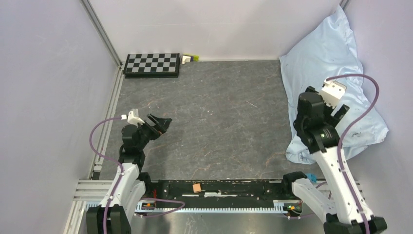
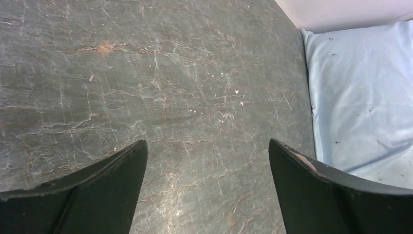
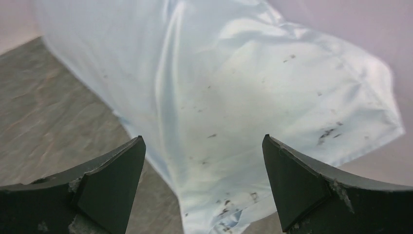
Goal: Remove the pillowcase from the pillow
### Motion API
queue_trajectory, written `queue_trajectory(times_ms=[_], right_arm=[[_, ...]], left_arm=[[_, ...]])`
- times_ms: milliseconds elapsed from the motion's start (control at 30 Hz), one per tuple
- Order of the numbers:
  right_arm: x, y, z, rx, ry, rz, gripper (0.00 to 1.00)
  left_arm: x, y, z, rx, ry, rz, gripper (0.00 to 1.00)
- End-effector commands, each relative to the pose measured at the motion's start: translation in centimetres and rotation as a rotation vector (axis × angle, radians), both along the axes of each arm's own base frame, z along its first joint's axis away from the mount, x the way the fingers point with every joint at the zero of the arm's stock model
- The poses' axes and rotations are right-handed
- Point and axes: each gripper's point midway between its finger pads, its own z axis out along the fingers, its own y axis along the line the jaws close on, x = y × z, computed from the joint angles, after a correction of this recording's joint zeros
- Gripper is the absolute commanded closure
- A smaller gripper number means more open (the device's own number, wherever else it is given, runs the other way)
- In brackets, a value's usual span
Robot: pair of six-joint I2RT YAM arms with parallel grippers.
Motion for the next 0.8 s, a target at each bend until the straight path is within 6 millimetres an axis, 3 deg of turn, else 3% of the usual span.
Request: queue_trajectory(times_ms=[0, 233, 467, 500, 567, 633, 700, 767], right_arm=[[-0.8, -2.9, 1.9, -0.141, 0.067, -0.261, 0.02], [4.2, -2.1, 0.3, -0.149, 0.124, -0.255, 0.02], [6.9, -4.3, -1.8, -0.134, 0.177, -0.331, 0.01], [7.2, -4.8, -2.3, -0.125, 0.176, -0.335, 0.07], [7.8, -6.0, -3.7, -0.093, 0.197, -0.333, 0.44], [7.7, -7.1, -4.6, -0.043, 0.208, -0.347, 0.98], [6.7, -7.3, -4.1, -0.036, 0.179, -0.366, 1.0], [6.3, -7.0, -2.3, -0.043, 0.114, -0.306, 1.0]], left_arm=[[0.2, -0.3, 1.0, 0.014, -0.061, -0.033, 0.0], [0.2, -0.3, 0.9, 0.016, -0.057, -0.033, 0.0], [0.2, -0.4, 1.0, 0.016, -0.06, -0.038, 0.0], [0.2, -0.4, 1.0, 0.016, -0.06, -0.038, 0.0], [0.2, -0.4, 1.0, 0.013, -0.058, -0.038, 0.0], [0.2, -0.5, 0.9, 0.009, -0.056, -0.041, 0.0], [0.2, -0.5, 1.0, 0.009, -0.058, -0.043, 0.0], [0.2, -0.6, 1.0, 0.01, -0.059, -0.045, 0.0]])
